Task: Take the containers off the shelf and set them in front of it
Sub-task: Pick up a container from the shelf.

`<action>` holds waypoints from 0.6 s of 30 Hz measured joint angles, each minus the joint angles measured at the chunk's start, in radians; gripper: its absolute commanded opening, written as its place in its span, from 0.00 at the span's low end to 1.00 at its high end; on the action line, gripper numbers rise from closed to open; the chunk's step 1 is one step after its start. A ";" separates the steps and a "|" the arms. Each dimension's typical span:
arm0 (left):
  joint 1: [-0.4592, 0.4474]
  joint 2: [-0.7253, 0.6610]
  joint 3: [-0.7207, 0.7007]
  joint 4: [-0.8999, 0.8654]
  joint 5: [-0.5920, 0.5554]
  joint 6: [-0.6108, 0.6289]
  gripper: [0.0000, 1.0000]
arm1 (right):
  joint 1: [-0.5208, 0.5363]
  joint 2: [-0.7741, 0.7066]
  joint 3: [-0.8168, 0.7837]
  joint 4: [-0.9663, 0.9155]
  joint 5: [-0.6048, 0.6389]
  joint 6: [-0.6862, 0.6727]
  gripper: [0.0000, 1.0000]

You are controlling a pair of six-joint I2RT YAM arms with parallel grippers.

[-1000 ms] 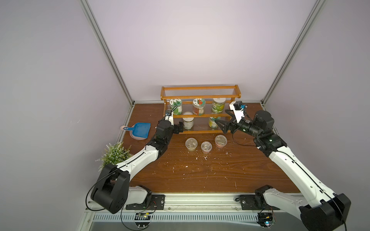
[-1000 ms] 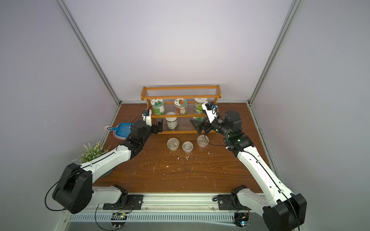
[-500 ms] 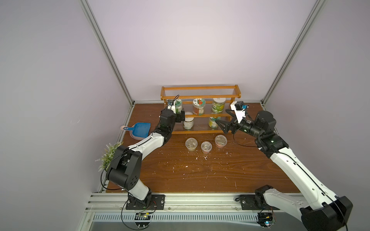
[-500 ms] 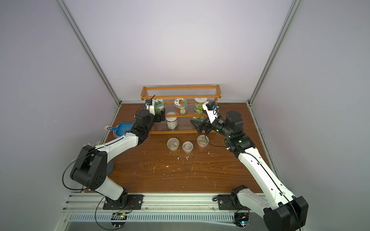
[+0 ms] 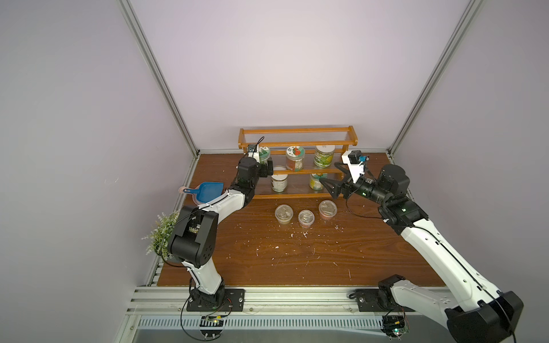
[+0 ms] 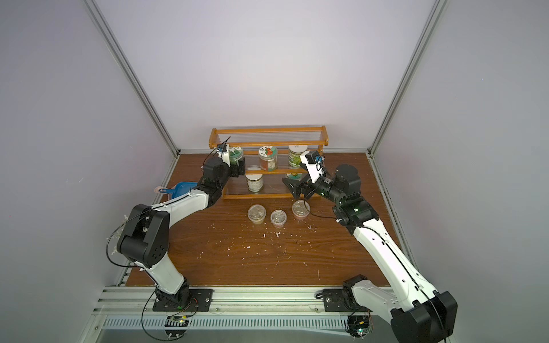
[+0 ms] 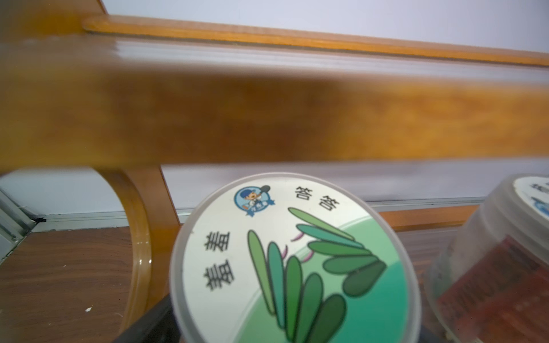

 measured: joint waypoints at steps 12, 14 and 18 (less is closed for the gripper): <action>0.017 0.043 0.053 0.016 0.050 0.011 0.87 | -0.002 0.000 0.000 0.000 0.000 0.000 0.99; 0.018 0.044 0.053 0.020 0.052 0.014 0.82 | -0.002 0.000 0.000 0.000 0.000 0.000 0.99; 0.019 0.044 0.053 0.022 0.052 0.017 0.76 | -0.006 0.001 0.000 0.000 0.000 0.000 0.99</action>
